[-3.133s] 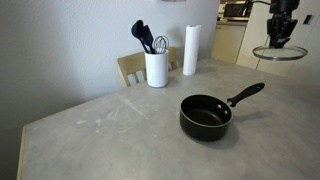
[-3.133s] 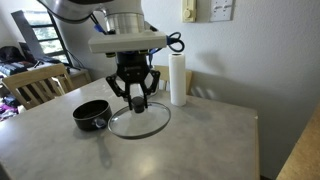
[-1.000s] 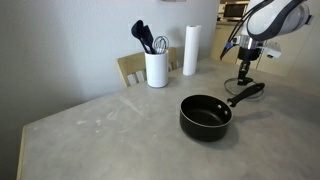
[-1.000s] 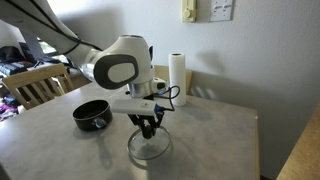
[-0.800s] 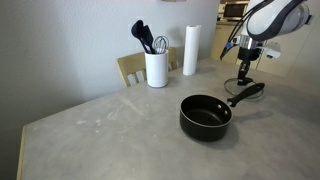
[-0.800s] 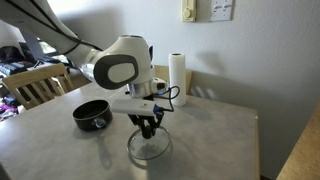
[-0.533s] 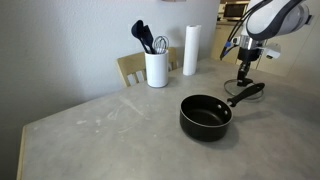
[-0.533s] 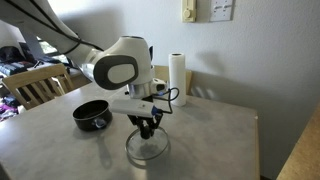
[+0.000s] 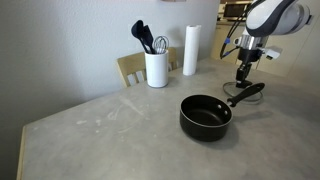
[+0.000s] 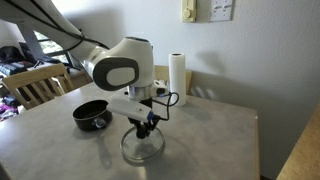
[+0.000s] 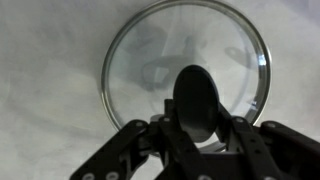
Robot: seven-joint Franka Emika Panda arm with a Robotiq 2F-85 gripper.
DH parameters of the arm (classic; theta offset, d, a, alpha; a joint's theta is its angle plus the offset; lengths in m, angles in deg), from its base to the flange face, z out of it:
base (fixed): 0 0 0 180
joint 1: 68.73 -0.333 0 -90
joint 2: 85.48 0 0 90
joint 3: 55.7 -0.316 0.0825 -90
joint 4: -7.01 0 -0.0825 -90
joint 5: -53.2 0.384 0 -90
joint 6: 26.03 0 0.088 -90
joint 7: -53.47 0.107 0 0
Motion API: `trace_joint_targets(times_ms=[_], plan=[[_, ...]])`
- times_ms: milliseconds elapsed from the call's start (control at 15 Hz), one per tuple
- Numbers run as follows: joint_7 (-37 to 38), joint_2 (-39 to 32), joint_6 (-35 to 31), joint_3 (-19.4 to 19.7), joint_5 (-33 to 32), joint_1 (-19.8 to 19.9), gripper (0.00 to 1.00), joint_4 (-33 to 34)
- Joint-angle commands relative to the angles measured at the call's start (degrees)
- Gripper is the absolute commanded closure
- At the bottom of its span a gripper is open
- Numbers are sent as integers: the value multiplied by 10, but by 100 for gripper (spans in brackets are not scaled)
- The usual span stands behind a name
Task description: Remove the lid from the pot
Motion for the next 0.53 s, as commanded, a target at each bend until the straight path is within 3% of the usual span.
trace_joint_targets(times_ms=[0, 467], plan=[[-6, -6, -7, -9, 13, 14, 86, 11], [10, -14, -49, 0, -4, 5, 86, 8]])
